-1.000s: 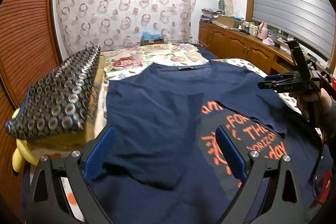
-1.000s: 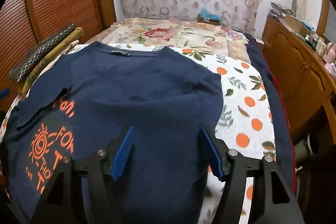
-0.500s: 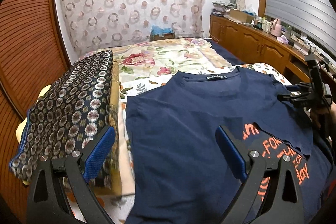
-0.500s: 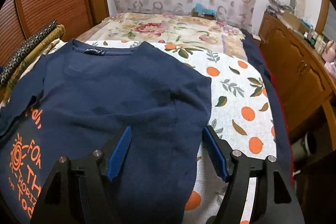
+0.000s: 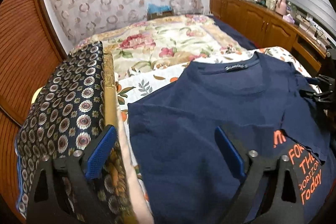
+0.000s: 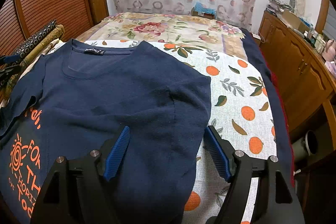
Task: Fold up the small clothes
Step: 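Grasp the shirt hem with the left tool while the right tool moves to the hem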
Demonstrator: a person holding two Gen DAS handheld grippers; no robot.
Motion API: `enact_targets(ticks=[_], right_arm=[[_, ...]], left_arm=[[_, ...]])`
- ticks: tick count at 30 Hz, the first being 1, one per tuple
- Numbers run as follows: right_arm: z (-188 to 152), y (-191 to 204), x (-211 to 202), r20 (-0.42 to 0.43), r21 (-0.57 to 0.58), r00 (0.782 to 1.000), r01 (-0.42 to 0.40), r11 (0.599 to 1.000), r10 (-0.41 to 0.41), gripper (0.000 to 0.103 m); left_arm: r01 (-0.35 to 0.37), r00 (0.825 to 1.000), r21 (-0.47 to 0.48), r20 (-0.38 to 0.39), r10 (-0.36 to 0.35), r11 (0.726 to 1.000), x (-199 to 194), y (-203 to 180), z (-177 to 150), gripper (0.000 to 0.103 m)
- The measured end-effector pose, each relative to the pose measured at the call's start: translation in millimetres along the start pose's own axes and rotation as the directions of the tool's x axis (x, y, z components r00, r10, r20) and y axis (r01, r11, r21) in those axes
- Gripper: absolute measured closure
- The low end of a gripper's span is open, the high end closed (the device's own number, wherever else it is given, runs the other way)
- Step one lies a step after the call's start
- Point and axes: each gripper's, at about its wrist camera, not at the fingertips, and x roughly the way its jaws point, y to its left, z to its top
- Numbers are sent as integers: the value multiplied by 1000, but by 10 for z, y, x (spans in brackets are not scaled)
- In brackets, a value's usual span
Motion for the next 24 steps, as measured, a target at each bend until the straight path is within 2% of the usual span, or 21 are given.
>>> enact_targets(ticks=[1, 4, 6, 7, 9, 16, 21, 24], right_arm=[[0, -1, 1, 0, 0, 1000, 0, 1000, 0, 27], [0, -6, 2, -1, 0, 1000, 0, 1000, 0, 27], [0, -11, 4, -1, 1, 1000, 0, 1000, 0, 27], [0, -16, 4, -1, 1, 1000, 0, 1000, 0, 26], [-4, -19, 1, -1, 1, 1000, 0, 1000, 0, 26], [-9, -21, 1, -1, 1, 1000, -1, 1000, 1, 26], [-7, -19, 1, -1, 0, 1000, -1, 1000, 1, 25], [-7, -22, 2, -1, 0, 1000, 0, 1000, 0, 25]], left_arm=[[3, 1000, -2, -20, -3, 1000, 37, 16, 20, 25], [4, 997, -2, -77, -4, 1000, 181, 95, 93, 35], [-5, 995, 7, -101, 6, 1000, 249, 118, 129, 49], [-8, 993, 10, -117, 9, 1000, 294, 131, 149, 52], [-19, 989, 12, -144, 21, 1000, 373, 152, 182, 55], [-63, 975, 38, -213, 70, 997, 577, 117, 241, 55], [-53, 976, 17, -213, 56, 998, 632, 149, 261, 63], [-53, 977, 13, -204, 54, 999, 630, 167, 257, 64]])
